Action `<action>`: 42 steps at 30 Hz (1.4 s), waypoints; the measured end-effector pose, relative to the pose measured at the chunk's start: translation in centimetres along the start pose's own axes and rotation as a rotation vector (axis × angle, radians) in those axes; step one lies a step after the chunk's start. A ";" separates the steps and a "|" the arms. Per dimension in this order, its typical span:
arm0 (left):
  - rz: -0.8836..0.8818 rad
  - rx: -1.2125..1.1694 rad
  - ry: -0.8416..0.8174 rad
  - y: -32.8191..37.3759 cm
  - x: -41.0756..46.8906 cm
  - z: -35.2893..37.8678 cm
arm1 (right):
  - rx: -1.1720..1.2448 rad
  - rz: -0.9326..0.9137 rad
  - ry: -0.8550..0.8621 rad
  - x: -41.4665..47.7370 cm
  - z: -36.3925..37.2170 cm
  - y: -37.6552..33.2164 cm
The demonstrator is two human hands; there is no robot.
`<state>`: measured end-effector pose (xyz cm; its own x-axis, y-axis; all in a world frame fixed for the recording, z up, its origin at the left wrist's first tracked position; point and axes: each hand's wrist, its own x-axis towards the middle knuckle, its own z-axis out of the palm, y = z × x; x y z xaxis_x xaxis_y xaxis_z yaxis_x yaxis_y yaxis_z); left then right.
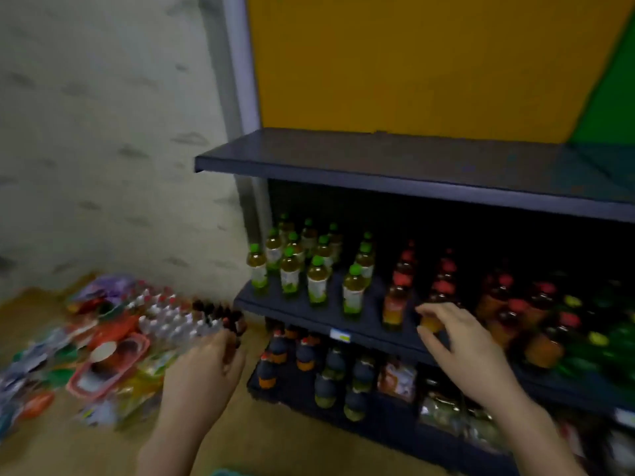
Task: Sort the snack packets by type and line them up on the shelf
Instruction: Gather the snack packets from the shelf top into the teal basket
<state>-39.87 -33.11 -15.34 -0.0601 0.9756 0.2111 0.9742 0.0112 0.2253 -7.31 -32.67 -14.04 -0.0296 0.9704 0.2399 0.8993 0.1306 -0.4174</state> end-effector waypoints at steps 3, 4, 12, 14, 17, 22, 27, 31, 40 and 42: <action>0.196 -0.074 -0.034 7.9 1.0 1.2 | -0.065 0.194 0.137 -5.1 -5.0 6.5; 0.249 -0.102 -0.040 10.8 1.0 1.5 | -0.077 0.257 0.181 -7.0 -6.6 8.3; 0.626 -0.280 -0.034 32.4 -3.0 3.5 | -0.146 0.683 0.432 -23.2 -17.1 20.8; 0.698 -0.332 -0.025 37.5 -4.6 3.9 | -0.163 0.749 0.467 -26.2 -19.4 23.4; 0.792 -0.377 -0.007 44.5 -6.9 4.5 | -0.196 0.780 0.481 -28.9 -22.9 27.1; 0.822 -0.424 0.000 53.0 -9.3 5.4 | -0.184 0.716 0.502 -29.3 -26.8 32.7; 0.802 -0.394 0.057 57.7 -8.1 5.3 | -0.140 0.636 0.461 -26.3 -29.4 37.2; 0.782 -0.378 0.130 60.6 -5.3 5.8 | -0.132 0.543 0.461 -22.6 -30.6 41.2; 0.722 -0.343 0.250 69.2 4.6 6.0 | -0.106 0.331 0.517 -8.6 -35.1 49.3; 0.692 -0.356 0.249 71.5 6.9 6.0 | -0.082 0.310 0.534 -5.2 -36.7 50.9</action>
<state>30.65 -24.22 -3.47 0.4426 0.6581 0.6091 0.6836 -0.6872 0.2458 54.63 -38.51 -4.36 0.4417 0.7221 0.5325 0.8623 -0.1778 -0.4741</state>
